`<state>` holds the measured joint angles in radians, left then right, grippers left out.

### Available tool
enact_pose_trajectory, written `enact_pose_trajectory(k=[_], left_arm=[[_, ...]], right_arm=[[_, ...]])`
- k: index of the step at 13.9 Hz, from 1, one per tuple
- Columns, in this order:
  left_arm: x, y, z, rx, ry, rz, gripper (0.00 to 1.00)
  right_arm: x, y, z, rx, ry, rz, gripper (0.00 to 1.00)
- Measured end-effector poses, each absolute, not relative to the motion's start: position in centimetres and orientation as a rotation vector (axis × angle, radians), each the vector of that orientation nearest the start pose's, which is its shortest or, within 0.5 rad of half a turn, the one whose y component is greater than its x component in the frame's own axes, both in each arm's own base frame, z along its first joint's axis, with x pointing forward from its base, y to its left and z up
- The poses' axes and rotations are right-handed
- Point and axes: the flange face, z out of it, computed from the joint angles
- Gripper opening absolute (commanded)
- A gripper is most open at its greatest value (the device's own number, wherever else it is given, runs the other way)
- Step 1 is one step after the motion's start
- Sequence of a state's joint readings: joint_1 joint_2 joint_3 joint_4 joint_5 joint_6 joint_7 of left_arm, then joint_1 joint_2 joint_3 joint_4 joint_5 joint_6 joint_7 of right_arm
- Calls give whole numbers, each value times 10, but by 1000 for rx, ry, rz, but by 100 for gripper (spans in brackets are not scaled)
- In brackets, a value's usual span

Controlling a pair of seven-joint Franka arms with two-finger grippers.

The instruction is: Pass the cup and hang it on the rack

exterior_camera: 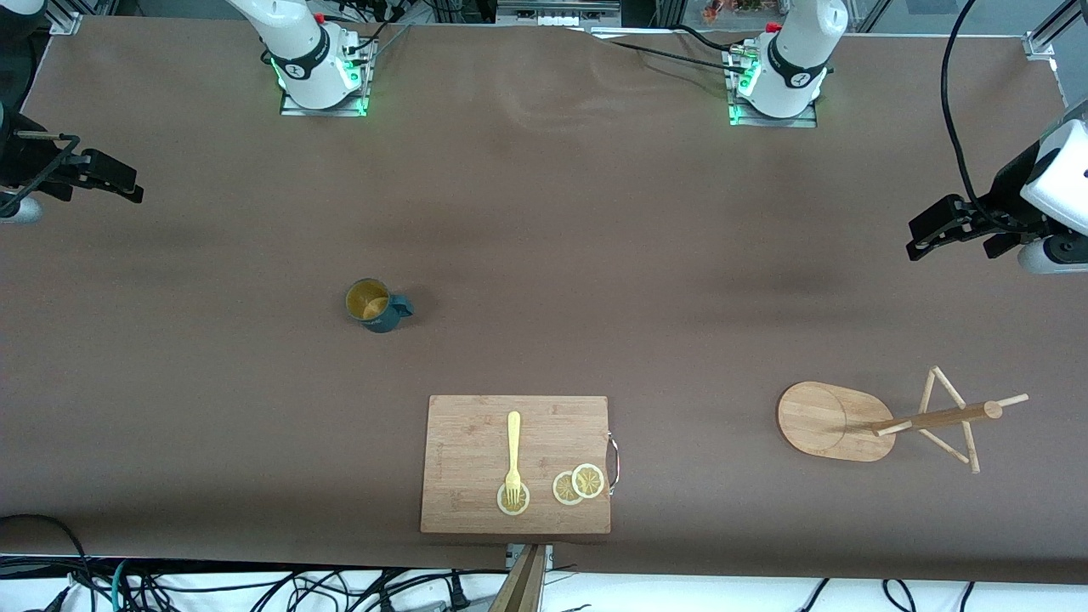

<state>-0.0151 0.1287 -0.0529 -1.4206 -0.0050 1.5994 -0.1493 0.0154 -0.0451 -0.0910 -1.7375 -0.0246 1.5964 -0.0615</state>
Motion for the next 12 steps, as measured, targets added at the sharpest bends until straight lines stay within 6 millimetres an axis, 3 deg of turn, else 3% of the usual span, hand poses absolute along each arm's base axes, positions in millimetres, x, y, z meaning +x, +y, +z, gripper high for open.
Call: enact_pose_trajectory(k=[12], left_arm=[[597,-38,624,-3155,-132,-77,100]], right_arm=[[537,-41,569,-3151,12,175,100]])
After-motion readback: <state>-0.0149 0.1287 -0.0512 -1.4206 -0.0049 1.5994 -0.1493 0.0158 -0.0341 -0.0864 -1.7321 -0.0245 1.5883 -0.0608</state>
